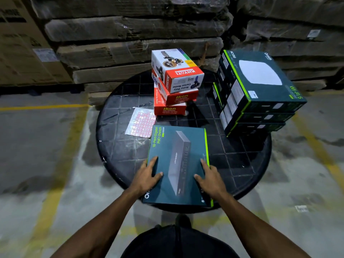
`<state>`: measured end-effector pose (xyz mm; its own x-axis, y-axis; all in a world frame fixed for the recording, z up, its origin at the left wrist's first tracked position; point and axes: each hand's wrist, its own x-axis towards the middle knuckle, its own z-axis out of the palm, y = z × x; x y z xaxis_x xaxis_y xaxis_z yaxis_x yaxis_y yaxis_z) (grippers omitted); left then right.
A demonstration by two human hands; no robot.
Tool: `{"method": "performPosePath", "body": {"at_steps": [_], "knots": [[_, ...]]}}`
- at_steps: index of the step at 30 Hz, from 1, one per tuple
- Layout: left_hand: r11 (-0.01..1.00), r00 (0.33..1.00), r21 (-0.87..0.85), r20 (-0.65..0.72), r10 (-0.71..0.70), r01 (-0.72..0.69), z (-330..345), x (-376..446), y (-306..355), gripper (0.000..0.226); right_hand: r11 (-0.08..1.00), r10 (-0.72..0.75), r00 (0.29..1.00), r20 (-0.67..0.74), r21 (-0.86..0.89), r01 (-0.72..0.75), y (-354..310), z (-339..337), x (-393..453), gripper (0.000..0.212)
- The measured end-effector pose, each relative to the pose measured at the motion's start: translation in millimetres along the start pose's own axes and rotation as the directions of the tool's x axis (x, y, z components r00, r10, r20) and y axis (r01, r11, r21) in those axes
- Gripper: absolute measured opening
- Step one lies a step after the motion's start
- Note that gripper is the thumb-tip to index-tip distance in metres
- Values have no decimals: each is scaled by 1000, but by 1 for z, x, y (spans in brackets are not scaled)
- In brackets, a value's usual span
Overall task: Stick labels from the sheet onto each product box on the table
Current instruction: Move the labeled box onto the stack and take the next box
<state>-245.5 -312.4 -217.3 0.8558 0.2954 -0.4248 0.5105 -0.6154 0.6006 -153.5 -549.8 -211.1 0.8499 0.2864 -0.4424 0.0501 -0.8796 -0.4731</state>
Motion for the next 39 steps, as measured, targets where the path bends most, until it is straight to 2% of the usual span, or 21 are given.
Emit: {"method": "performPosePath", "body": {"at_steps": [5, 10, 15, 19, 22, 28, 31, 35, 39], "knots": [[991, 999, -126, -21, -46, 43, 18, -21, -11, 82, 999, 35, 999, 27, 26, -36, 7, 13, -18, 76], [998, 996, -8, -65, -57, 57, -2, -25, 11, 78, 998, 58, 998, -3, 10, -58, -4, -5, -17, 78], [991, 992, 126, -126, -32, 48, -42, -33, 40, 74, 1000, -1, 1000, 3, -22, 1, -26, -46, -18, 76], [988, 994, 153, -108, -20, 36, -81, -38, 59, 71, 999, -24, 1000, 14, -34, 24, -55, -81, -28, 75], [994, 996, 106, -88, 0, 9, -109, -39, 64, 71, 998, -55, 998, 4, -19, 55, -77, -100, -38, 75], [996, 992, 13, -93, 87, -86, -158, -48, 84, 69, 994, -97, 992, -79, -52, 93, -111, -134, -60, 72], [992, 985, 39, -123, 124, -120, -177, -53, 95, 87, 992, -122, 982, -145, -46, 116, -121, -149, -71, 72], [986, 958, 85, -236, 163, -146, -194, -63, 113, 107, 988, -156, 955, -254, -39, 151, -130, -168, -86, 70], [975, 906, 159, -371, 205, -156, -189, -68, 138, 86, 986, -164, 904, -396, -68, 149, -129, -180, -87, 68]]}}
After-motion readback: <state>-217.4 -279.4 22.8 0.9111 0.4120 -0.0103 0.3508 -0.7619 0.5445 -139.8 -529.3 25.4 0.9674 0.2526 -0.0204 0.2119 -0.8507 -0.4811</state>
